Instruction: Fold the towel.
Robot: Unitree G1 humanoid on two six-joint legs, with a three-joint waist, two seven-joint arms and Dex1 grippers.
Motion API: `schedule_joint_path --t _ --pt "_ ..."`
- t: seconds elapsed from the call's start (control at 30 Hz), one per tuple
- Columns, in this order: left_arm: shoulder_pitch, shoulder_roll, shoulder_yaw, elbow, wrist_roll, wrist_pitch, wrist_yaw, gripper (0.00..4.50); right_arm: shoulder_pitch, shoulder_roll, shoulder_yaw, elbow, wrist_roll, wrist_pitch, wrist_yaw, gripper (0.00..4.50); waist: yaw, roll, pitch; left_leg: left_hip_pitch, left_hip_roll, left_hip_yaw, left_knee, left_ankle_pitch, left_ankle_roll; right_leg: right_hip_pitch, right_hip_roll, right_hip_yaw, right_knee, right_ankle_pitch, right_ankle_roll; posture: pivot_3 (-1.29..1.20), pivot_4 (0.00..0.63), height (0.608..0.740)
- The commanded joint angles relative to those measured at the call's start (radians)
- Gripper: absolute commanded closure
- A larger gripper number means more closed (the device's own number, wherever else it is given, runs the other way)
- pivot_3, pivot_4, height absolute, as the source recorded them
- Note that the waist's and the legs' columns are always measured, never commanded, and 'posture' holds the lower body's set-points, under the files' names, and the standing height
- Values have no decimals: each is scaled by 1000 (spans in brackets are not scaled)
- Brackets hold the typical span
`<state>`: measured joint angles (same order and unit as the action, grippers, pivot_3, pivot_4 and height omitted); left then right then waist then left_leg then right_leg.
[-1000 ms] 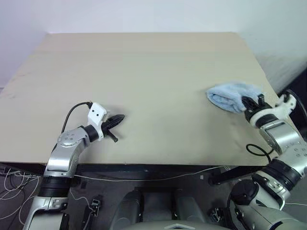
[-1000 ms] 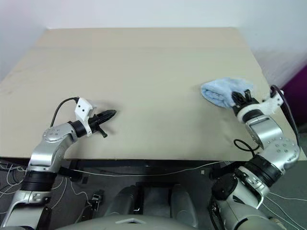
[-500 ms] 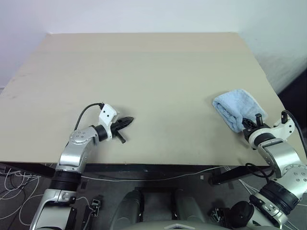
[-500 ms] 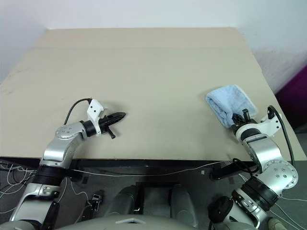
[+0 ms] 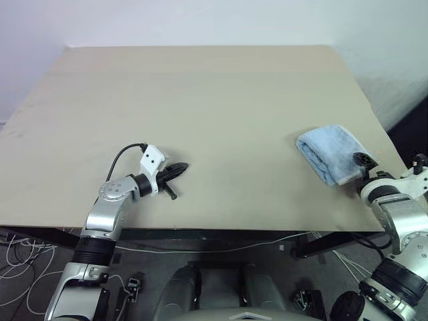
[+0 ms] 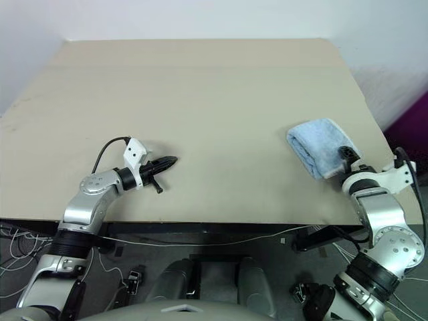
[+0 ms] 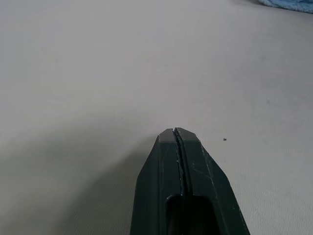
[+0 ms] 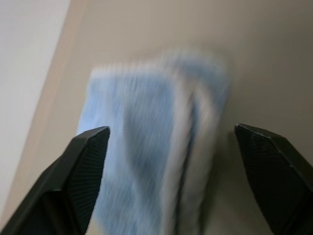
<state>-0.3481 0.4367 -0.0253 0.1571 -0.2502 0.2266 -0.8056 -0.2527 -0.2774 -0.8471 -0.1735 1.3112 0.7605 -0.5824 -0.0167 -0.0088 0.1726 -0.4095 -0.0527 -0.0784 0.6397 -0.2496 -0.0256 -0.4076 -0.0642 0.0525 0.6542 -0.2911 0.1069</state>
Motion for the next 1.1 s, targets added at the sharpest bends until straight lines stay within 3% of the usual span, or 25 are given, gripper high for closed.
schedule_joint_path --t 0.03,0.37,0.6,0.73,1.1 --pt "-2 5 19 0 0 -29 5 4500 5 -53 22 -53 -49 -66 66 331 0 0 0 0 0 0 0 0 0 0 0 0 0 0 0 0 150 740" --pt "14 -4 108 44 9 -69 154 4500 36 -319 517 -199 -484 -154 602 331 0 0 0 1 1 0 2 0 0 1 1 0 0 0 0 0 150 740" --pt "87 46 164 -36 -28 -46 139 4500 -17 -277 802 -134 -712 -291 863 331 3 0 1 1 1 -1 3 0 1 2 1 -1 0 0 0 0 150 740" --pt "133 69 195 -87 -47 -30 140 4500 -41 -224 869 -58 -785 -349 948 331 5 0 1 0 0 -1 4 -1 0 2 0 -1 -1 0 0 0 150 740" --pt "202 66 219 -207 -57 29 195 4500 -72 -167 909 34 -918 -427 1072 331 4 0 1 0 0 -2 3 -1 0 2 -2 -1 -1 0 0 0 150 740"
